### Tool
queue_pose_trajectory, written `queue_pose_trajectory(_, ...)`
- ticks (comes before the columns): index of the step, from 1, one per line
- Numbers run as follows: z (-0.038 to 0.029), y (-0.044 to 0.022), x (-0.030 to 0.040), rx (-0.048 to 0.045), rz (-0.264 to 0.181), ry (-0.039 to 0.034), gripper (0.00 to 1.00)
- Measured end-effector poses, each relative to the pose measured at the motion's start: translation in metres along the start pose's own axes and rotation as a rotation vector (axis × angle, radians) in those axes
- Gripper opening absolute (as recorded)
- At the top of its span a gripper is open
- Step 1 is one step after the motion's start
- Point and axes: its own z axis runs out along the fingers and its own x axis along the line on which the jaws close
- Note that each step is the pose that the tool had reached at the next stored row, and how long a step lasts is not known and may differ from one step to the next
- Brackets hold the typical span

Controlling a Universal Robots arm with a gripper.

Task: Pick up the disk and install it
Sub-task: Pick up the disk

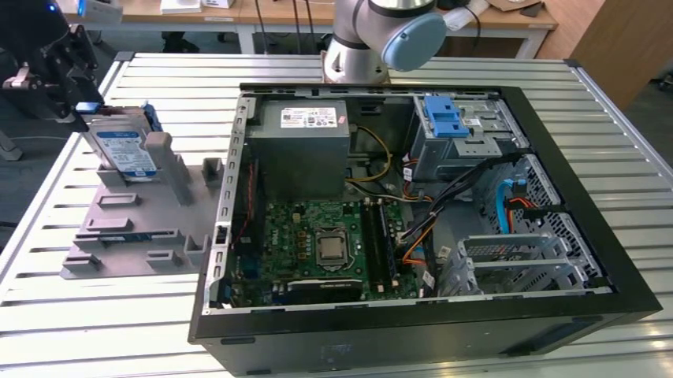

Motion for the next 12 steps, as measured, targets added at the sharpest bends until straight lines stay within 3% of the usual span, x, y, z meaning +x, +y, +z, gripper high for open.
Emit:
queue_pose_trajectory(2,0.0034,0.0002,0.0000,0.0008,0.000,0.0000,0.63)
queue_pose_trajectory(3,0.0048,0.0004,0.0001,0.0013,0.000,0.0000,0.56)
queue_pose_trajectory(6,0.0092,0.0008,0.0002,0.0019,0.000,-0.0001,0.56)
queue_pose_trajectory(12,0.0117,0.0010,0.0002,0.0022,0.000,0.0017,0.48)
